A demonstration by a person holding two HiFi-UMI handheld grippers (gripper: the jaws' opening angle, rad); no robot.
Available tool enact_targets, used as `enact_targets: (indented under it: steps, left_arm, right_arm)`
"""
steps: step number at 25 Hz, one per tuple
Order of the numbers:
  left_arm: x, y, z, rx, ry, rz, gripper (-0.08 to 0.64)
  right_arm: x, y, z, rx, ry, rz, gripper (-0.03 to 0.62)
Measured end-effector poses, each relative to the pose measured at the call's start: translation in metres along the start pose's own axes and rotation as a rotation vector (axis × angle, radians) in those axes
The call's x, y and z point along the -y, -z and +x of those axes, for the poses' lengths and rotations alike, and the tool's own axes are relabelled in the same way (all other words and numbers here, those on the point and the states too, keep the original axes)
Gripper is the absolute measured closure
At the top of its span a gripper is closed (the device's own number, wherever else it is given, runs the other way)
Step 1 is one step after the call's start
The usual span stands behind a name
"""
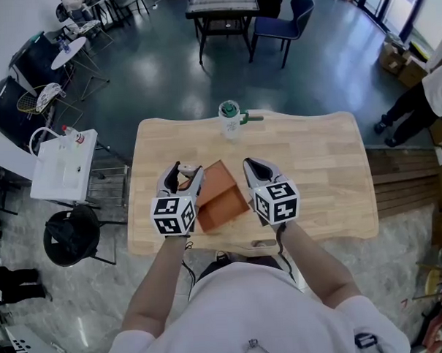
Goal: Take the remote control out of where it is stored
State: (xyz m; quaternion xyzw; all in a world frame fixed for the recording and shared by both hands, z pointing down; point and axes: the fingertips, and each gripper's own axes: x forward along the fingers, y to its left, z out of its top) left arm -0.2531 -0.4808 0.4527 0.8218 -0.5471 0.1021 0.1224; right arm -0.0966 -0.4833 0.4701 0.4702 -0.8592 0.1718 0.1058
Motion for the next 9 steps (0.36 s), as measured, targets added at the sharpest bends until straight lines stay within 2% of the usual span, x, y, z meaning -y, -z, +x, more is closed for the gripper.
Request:
enact_targets:
  steps: [9]
  left_arm:
    - [0.001, 0.0015, 0.0068, -0.003, 0.009, 0.0, 0.279]
  right_arm:
    - [0.0033, 0.0024, 0.0031, -0.001, 0.006, 0.003, 0.568]
